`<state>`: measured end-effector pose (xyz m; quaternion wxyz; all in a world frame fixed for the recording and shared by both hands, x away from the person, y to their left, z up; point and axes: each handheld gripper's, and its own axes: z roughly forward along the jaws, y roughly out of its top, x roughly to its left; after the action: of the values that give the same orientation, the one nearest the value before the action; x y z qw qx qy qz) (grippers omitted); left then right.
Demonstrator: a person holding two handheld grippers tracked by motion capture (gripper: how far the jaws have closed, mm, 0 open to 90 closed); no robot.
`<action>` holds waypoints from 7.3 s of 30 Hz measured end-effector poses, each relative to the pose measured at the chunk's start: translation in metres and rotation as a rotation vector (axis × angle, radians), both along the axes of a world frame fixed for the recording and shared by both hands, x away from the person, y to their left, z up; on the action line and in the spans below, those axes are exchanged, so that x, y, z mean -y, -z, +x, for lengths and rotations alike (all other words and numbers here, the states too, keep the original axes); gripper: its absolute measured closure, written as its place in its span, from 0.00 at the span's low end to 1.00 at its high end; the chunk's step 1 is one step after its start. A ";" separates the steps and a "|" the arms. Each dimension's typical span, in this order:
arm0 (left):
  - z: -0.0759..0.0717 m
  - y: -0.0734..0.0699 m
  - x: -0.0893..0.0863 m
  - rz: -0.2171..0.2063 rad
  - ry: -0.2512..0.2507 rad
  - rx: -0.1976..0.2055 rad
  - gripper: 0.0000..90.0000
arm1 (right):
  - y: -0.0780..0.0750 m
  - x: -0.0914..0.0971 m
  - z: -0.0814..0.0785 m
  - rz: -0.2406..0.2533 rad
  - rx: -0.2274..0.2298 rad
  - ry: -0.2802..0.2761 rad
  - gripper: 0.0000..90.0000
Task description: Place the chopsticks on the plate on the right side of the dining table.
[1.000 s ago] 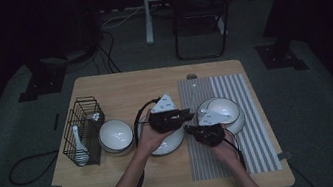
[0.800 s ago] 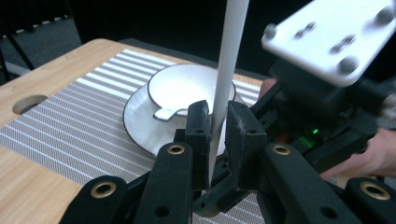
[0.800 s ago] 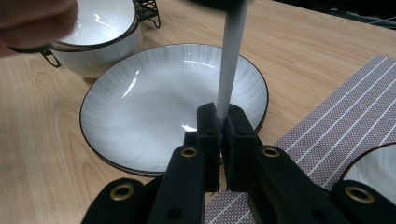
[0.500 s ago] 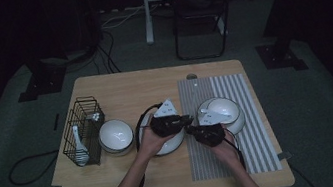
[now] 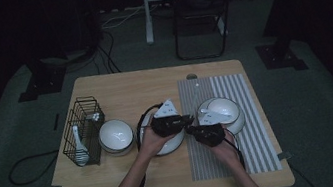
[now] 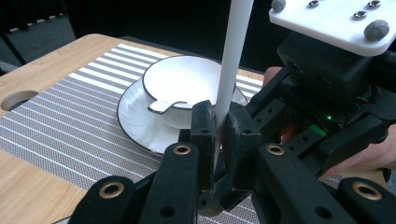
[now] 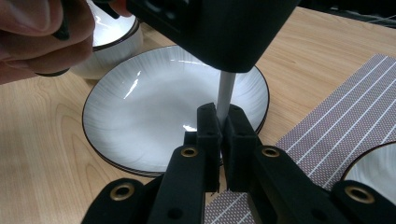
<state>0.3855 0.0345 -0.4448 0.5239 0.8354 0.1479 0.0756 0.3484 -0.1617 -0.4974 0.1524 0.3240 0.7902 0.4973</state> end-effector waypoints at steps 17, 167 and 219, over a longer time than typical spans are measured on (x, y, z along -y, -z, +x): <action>0.000 -0.001 0.003 -0.006 -0.030 0.018 0.96 | -0.005 -0.008 -0.007 -0.010 0.016 -0.042 0.82; 0.078 0.062 0.073 0.275 -0.173 -0.074 0.95 | 0.050 0.055 -0.050 -0.241 -0.093 -0.066 0.44; 0.074 0.049 0.055 0.215 -0.160 -0.106 0.87 | 0.050 0.055 -0.051 -0.242 -0.091 -0.066 0.45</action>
<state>0.4597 -0.0204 -0.4940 0.4152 0.8750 0.2326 0.0883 0.2977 -0.2162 -0.5473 0.1376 0.2993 0.8609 0.3878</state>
